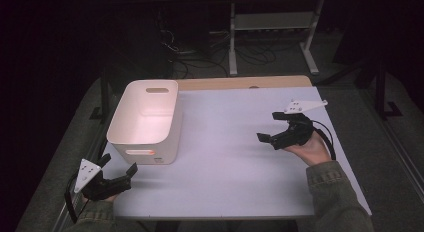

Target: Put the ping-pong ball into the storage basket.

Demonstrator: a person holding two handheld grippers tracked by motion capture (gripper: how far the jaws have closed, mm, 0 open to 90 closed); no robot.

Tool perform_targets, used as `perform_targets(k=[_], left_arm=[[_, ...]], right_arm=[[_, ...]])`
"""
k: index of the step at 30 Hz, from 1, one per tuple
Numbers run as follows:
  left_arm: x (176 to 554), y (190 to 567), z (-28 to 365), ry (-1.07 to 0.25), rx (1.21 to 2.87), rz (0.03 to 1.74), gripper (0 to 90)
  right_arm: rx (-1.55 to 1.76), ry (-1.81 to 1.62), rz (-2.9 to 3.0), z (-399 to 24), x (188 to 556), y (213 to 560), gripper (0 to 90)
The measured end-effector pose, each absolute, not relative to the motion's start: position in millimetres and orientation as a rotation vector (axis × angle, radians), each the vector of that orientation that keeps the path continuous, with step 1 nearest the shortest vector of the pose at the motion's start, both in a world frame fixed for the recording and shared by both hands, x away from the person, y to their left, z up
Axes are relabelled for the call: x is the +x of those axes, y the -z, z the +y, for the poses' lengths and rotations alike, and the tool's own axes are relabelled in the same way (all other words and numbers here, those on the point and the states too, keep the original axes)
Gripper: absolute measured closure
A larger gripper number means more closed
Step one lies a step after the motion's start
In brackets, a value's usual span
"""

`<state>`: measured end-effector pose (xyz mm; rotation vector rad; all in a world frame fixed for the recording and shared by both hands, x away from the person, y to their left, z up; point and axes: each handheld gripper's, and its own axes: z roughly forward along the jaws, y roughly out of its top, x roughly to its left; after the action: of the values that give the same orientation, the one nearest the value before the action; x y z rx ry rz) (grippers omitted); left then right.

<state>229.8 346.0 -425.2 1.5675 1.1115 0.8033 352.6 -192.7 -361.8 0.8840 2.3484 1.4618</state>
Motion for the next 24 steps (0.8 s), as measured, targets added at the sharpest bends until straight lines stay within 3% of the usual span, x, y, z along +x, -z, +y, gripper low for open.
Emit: perform_targets(k=[24], left_arm=[[228,424,347,-0.803,1.564,1.107,0.3]], right_arm=[[0.943,-1.496,2.263,-214,328,385,0.0]])
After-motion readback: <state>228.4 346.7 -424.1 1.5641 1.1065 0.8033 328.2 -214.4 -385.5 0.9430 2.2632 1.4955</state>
